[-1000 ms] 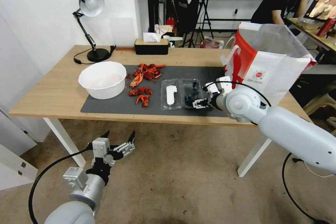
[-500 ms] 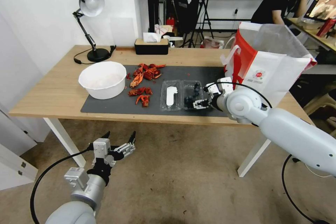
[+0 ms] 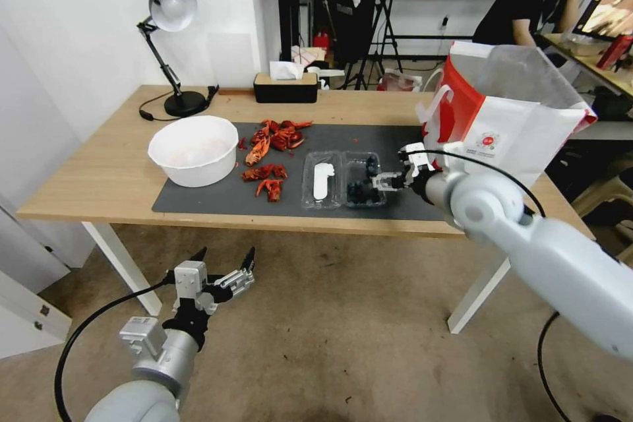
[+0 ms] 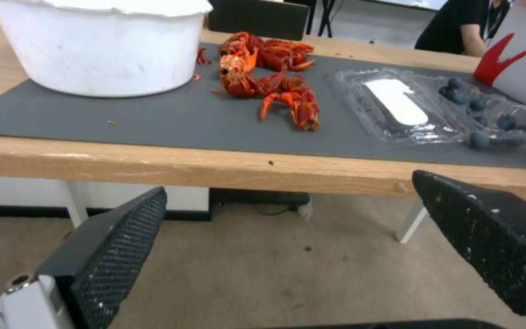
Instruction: Close the takeout container lid, then place the container into the takeout bag.
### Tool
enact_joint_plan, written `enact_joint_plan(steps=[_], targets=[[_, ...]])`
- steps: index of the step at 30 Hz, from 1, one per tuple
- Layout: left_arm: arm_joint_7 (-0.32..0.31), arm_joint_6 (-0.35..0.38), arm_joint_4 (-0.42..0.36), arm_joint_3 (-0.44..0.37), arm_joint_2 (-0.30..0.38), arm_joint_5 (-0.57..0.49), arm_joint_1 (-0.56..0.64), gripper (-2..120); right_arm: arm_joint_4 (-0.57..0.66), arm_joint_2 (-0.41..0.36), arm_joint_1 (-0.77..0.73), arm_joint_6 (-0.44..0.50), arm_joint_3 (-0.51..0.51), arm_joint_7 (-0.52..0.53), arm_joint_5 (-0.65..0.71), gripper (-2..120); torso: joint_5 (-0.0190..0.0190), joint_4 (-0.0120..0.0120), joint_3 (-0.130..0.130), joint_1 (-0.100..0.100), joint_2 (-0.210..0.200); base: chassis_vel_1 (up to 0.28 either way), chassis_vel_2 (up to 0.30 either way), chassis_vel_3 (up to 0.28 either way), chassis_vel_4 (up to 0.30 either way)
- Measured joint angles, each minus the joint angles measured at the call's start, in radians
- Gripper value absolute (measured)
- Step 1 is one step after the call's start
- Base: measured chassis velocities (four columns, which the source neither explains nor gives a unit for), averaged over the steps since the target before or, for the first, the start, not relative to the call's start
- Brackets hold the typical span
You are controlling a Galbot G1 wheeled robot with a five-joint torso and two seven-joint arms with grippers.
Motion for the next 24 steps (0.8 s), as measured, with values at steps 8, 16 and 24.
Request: enact_joint_plan(steps=[8,16,24], targets=[[0.0,0.0,0.001,0.004,-0.001,0.001,-0.001,100,0.044,-0.023,-0.264,0.268,0.172,-0.157,-0.19,100,0.0001,0.0002,0.0,0.0,0.0,0.0,0.0,0.0,0.0],[0.001,-0.003,0.008,0.01,-0.001,0.001,-0.002,100,0.083,0.005,-0.562,0.59,0.348,-0.24,-0.429,100,-0.0003,0.0002,0.0,0.0,0.0,0.0,0.0,0.0,0.0],[0.001,-0.005,0.0,0.011,-0.006,0.004,0.001,100,0.114,0.106,-0.744,0.737,0.459,-0.224,-0.524,100,-0.0002,0.0002,0.0,0.0,0.0,0.0,0.0,0.0,0.0]])
